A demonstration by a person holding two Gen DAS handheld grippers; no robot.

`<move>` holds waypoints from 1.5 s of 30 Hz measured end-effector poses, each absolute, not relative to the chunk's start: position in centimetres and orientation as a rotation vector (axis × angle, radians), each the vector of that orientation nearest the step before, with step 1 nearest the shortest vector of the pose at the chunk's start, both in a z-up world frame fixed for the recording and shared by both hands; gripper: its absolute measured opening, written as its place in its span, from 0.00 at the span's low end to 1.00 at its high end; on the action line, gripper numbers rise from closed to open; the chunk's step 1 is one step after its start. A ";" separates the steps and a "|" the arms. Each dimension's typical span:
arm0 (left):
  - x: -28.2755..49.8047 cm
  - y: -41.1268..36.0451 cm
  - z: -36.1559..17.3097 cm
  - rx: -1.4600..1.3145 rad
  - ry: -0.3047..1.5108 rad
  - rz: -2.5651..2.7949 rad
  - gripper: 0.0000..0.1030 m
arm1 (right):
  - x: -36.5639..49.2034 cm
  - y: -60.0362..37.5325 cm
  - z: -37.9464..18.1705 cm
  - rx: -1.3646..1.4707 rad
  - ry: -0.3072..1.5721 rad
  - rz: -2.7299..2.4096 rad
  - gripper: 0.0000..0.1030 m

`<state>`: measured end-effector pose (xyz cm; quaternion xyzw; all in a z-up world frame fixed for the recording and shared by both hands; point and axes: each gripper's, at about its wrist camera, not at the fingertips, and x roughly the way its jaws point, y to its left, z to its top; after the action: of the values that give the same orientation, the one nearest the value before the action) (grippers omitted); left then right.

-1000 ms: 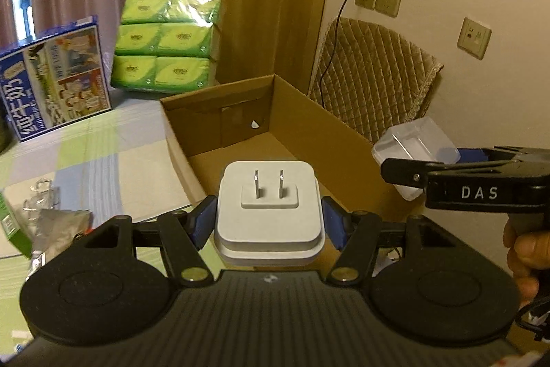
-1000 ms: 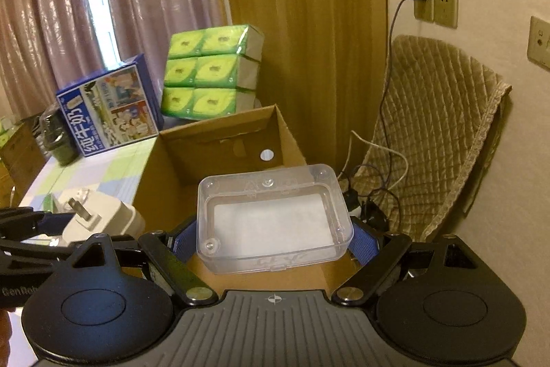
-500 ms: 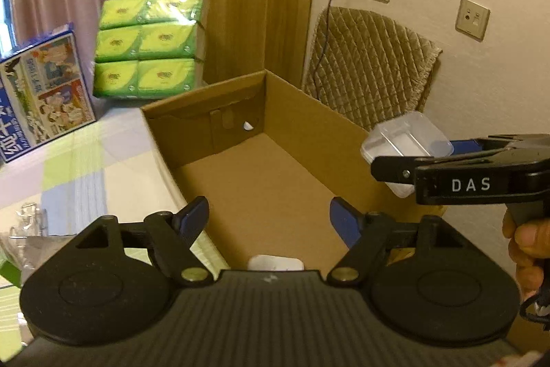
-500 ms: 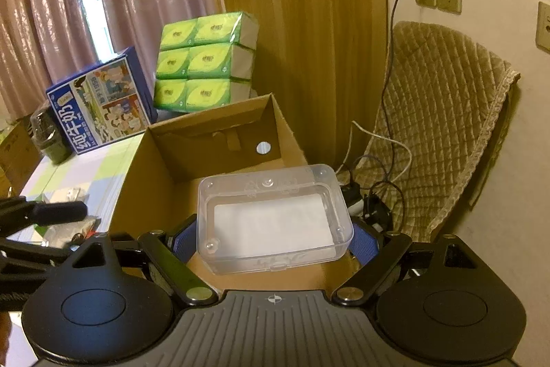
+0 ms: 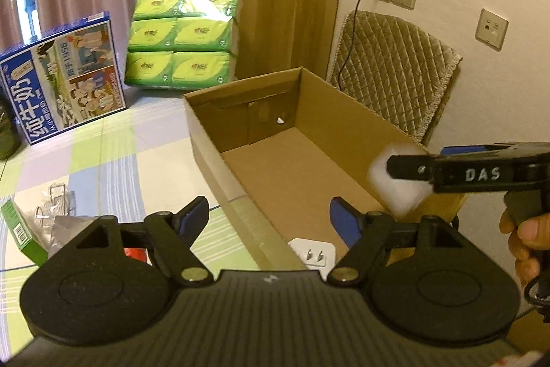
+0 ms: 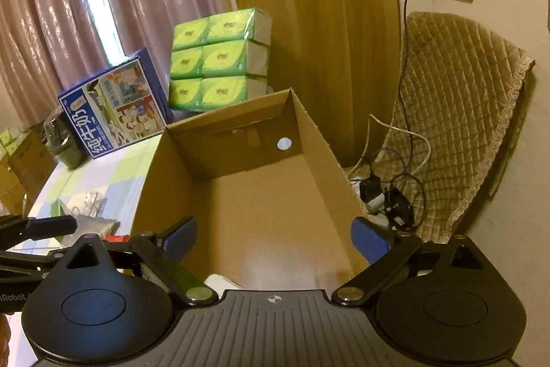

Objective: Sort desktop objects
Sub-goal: 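Carry the plug and plastic box into the cardboard box and open both tools, then move both tools back over the items on the table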

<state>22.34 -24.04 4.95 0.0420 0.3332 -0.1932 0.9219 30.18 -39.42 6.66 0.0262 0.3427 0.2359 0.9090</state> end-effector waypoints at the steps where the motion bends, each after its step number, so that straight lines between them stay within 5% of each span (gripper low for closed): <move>1: 22.3 -23.7 5.0 0.081 0.684 -0.394 0.71 | 30.1 -39.5 6.8 0.052 0.705 0.485 0.91; 45: 8.9 -8.2 9.2 0.015 0.655 -0.180 0.75 | 15.3 -35.5 12.1 0.026 0.659 0.651 0.93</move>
<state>8.91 -8.19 9.19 0.0073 0.3213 -0.0882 0.9428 15.31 -35.49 12.07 0.0126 0.3177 0.3139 0.8947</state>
